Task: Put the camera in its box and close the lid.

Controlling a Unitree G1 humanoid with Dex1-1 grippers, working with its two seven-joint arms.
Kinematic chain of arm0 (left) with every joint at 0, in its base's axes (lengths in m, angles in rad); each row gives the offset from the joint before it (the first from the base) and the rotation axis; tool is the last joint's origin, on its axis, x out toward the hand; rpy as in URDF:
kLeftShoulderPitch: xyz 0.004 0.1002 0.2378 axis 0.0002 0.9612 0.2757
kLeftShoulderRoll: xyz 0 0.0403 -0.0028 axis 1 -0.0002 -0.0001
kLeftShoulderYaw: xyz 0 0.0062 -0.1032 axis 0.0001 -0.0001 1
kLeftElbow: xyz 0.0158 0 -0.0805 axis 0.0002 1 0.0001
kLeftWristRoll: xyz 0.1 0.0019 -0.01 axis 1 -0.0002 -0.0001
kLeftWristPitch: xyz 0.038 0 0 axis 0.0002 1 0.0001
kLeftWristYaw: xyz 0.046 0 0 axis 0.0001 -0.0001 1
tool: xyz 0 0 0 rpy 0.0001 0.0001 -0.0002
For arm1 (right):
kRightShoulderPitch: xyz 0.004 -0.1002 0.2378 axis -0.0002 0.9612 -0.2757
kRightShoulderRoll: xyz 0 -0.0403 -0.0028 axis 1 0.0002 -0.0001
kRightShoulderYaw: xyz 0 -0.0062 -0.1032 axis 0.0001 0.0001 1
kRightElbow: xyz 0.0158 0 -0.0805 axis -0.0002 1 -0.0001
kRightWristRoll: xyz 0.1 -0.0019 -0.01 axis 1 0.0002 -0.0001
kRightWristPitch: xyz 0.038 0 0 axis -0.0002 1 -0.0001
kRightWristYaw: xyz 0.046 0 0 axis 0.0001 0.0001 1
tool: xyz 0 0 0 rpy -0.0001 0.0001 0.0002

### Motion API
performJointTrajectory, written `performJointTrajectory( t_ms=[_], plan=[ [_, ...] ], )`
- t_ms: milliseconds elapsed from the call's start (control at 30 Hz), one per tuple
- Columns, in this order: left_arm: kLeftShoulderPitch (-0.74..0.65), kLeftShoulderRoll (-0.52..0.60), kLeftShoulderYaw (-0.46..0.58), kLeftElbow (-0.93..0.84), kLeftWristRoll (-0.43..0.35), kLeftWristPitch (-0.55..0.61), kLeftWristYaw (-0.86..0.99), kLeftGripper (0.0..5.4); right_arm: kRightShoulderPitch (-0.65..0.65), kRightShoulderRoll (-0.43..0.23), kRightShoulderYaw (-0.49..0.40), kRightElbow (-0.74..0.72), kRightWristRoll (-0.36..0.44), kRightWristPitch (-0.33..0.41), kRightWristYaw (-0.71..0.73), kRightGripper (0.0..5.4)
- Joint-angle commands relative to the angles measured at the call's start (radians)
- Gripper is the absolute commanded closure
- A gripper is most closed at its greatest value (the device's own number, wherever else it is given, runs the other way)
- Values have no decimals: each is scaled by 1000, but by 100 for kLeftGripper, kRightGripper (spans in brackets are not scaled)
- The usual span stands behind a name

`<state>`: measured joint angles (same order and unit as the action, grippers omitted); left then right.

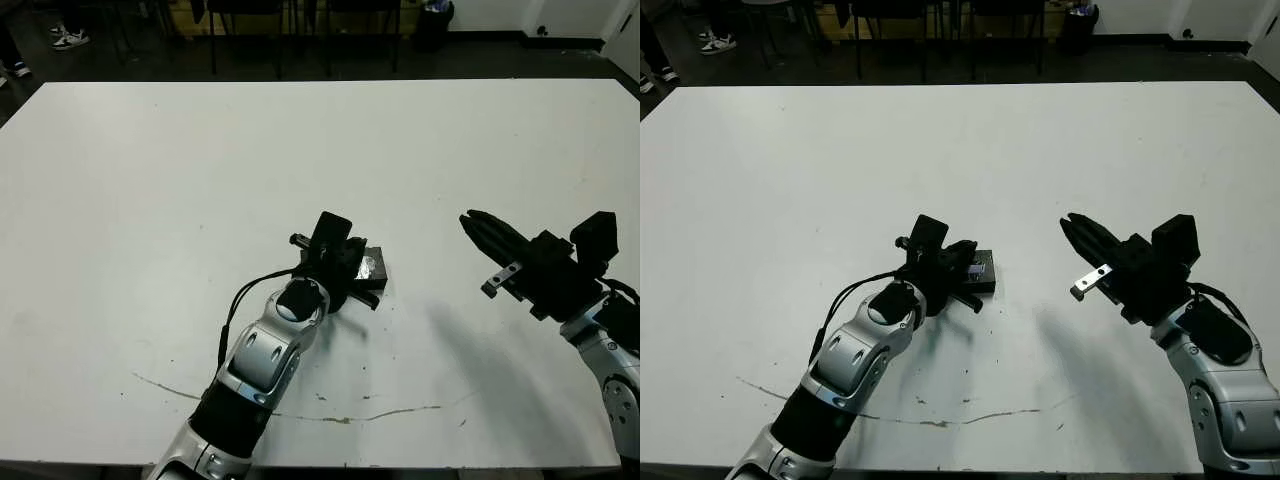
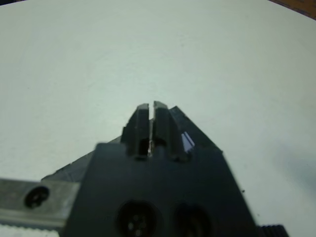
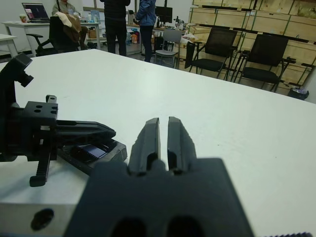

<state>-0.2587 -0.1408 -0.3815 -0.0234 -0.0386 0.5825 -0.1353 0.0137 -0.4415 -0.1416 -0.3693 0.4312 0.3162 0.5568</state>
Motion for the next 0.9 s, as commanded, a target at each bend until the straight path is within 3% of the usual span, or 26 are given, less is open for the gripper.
performJointTrajectory(
  t_ms=[33, 133, 300, 433, 667, 800, 900],
  plan=[
    [124, 54, 16, -18, -25, 98, -32, 539, 16, -12, -1, -12, 5, 29, -2, 540],
    [154, 67, 41, -115, -55, 106, -53, 539, 22, -12, -2, -23, 8, 29, -3, 540],
    [228, 86, 107, -266, -116, -3, -84, 539, 20, -3, 2, -40, 8, 41, -19, 540],
    [259, 111, 186, -317, -135, -129, -89, 539, 31, 38, 14, -91, -3, 66, -101, 540],
    [238, 155, 354, -348, -138, -225, -39, 539, 54, 117, 67, -151, -92, 65, -255, 540],
    [255, 254, 388, -254, -10, -597, -62, 539, 60, 174, 98, -144, -149, 29, -324, 540],
    [287, 270, 427, -222, -7, -745, -55, 539, 67, 223, 138, -116, -243, -28, -396, 540]
  ],
)
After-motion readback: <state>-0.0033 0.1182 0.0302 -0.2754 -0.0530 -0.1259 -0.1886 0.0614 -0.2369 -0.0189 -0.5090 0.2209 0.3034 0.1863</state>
